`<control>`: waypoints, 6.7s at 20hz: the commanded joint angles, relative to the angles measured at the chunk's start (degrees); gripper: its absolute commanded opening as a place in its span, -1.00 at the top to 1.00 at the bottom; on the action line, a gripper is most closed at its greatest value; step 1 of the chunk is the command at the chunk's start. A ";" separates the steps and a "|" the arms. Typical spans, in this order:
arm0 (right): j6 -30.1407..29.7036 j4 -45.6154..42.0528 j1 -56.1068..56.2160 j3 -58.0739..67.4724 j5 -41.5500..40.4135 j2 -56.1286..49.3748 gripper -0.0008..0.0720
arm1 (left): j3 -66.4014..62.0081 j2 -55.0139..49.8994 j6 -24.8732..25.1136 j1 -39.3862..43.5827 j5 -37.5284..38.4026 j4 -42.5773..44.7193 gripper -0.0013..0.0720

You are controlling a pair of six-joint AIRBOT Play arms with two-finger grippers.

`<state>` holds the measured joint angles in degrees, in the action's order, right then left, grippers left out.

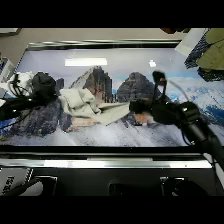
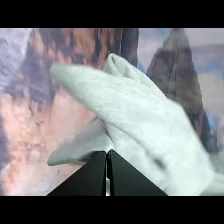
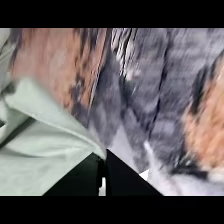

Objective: Fold the clothes and pants, and hang the long-sleeved shirts on hangers.

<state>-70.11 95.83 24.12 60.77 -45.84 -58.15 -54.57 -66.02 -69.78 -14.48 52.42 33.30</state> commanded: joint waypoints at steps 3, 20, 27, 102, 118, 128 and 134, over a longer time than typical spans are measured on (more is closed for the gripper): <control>3.26 -19.96 0.02 20.37 -5.64 1.66 0.88 | -0.04 18.34 -7.85 -5.79 -0.42 10.69 0.93; 17.18 -23.80 0.00 25.99 -5.53 23.19 0.88 | -0.02 42.60 -19.80 -5.90 -13.81 16.15 0.93; 38.03 -34.34 -0.04 25.99 -16.57 -8.24 0.88 | -0.02 11.80 -18.10 -1.05 -7.19 16.31 0.93; 1.55 -5.75 -37.13 38.38 -10.88 21.44 0.88 | -41.13 23.45 -50.21 2.84 14.69 58.38 0.93; 1.75 18.12 -37.03 38.38 -24.76 -45.92 0.88 | -10.32 -15.61 -46.16 15.93 -8.98 52.17 0.92; -4.50 17.49 -37.03 38.38 -26.58 -46.75 0.88 | -13.44 -10.16 -43.71 11.96 6.19 51.52 -0.88; -5.31 16.33 -37.03 38.38 -27.06 -42.93 0.88 | -0.83 2.80 -43.71 16.70 14.10 25.79 -0.88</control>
<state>-74.70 112.81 -12.95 99.13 -72.53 -102.54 -61.87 -67.94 -113.89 -0.82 63.33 74.76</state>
